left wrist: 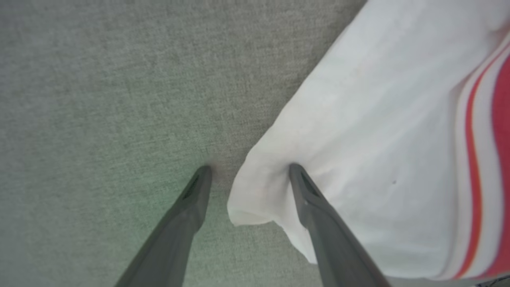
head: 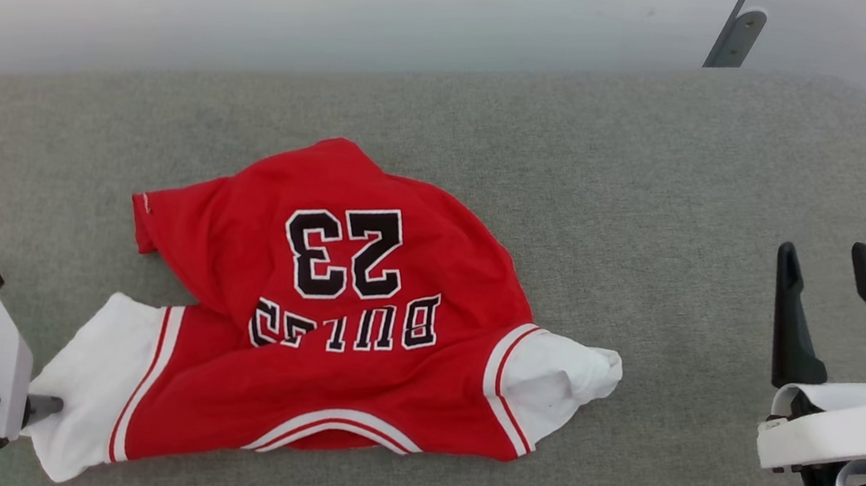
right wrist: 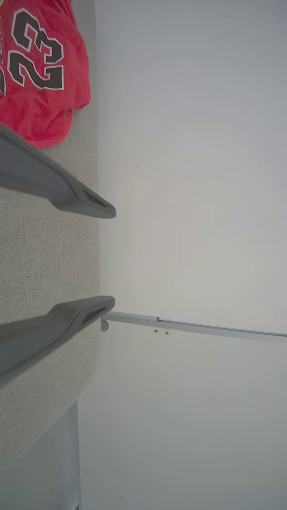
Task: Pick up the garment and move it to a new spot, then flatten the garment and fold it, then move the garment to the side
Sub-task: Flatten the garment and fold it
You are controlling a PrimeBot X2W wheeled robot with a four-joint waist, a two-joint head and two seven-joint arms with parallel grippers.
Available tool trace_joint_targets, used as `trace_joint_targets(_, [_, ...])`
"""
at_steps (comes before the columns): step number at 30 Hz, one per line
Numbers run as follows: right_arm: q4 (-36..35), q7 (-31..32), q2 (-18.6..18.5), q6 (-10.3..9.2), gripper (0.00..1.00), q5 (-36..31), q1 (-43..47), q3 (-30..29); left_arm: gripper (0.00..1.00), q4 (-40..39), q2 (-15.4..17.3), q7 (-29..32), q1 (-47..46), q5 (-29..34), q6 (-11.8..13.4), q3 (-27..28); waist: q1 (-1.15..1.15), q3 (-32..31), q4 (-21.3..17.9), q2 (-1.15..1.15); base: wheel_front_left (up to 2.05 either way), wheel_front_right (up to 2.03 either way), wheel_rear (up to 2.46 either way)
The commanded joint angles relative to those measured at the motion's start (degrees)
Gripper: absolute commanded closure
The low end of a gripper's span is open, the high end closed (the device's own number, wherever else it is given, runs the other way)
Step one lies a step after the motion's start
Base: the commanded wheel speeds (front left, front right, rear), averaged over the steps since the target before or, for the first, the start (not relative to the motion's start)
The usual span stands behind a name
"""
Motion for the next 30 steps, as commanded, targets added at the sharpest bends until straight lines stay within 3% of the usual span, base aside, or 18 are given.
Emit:
trace_joint_targets(1, [-0.28, 0.6, -0.04, -0.09, 0.0, 0.39, 0.81, 0.37, 0.08, 1.07, -1.74, 0.39, 0.67, 0.18, -0.3, -0.67, 0.0, 0.29, 0.13, 0.0, 0.0, 0.0, 0.0])
trace_joint_targets(2, [-0.31, 1.27, -0.23, -0.09, 0.0, 0.74, 1.02, 0.62, 0.93, 1.53, -2.14, 0.18, 0.41, 0.23, -0.82, -0.64, 0.0, 0.43, 0.2, 0.0, 0.0, 0.0, 0.0])
trace_joint_targets(3, [-0.39, 2.08, -0.58, -0.09, 0.0, 1.28, 1.22, 1.15, 1.0, 2.27, -2.61, 0.02, 0.32, -0.46, -0.97, -0.2, 0.0, 0.62, 0.28, 0.0, 0.0, 0.0, 0.0])
trace_joint_targets(10, [-0.44, 12.79, -3.68, -0.09, 0.0, 7.09, 2.68, 6.1, 1.0, 4.89, -4.96, -1.62, -2.09, 0.24, -4.06, 0.22, 0.0, 1.9, 1.32, 0.0, 0.0, 0.0, 0.0])
trace_joint_targets(20, [5.1, 27.88, -6.76, -0.09, 0.0, 16.7, -0.94, 14.49, 1.0, 7.34, -7.59, -1.91, -5.76, 1.06, -5.85, 0.45, 0.0, 4.56, 3.84, 0.0, 0.0, 0.0, 0.0])
trace_joint_targets(30, [17.05, 33.46, -5.9, -0.09, 0.0, 16.96, -7.02, 19.51, 1.0, 8.9, -9.67, -2.62, -7.9, 1.65, -7.18, 0.31, 0.0, 6.17, 5.8, 0.0, 0.0, 0.0, 0.0])
